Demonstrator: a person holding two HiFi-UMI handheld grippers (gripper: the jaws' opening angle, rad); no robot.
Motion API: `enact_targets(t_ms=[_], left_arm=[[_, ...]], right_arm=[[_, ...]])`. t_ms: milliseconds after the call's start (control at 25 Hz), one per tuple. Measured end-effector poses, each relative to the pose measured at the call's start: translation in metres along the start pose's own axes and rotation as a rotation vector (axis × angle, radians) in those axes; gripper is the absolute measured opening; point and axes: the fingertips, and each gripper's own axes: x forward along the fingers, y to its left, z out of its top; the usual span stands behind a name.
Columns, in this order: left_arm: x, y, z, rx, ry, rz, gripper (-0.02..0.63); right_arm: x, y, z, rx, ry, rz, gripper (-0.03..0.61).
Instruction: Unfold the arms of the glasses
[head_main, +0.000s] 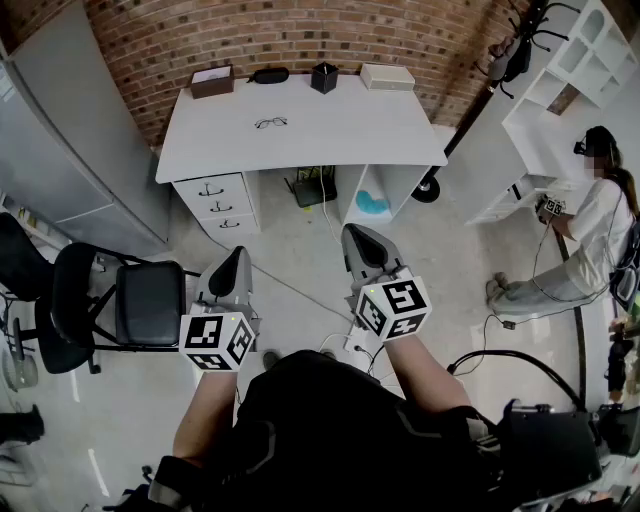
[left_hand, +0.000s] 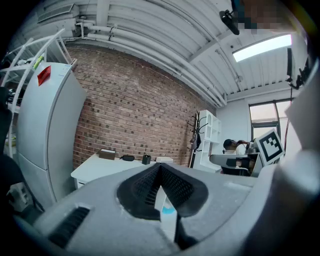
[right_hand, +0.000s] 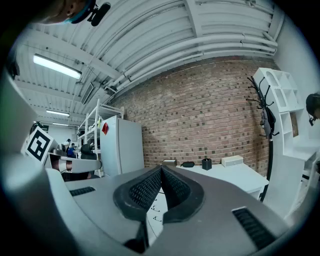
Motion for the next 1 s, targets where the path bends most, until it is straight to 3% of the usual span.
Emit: enact_targets(t_ms=[640, 1000], left_arm=[[-0.003, 0.007, 0.002, -0.019, -0.002, -0.022, 0.006], [-0.004, 0.032, 0.005, -0.039, -0.009, -0.039, 0.006]], right_arm=[[0.006, 0.017, 0.002, -0.015, -0.008, 0.013, 0.008], [0.025, 0.035, 0.000, -0.037, 0.005, 0.000, 0.008]])
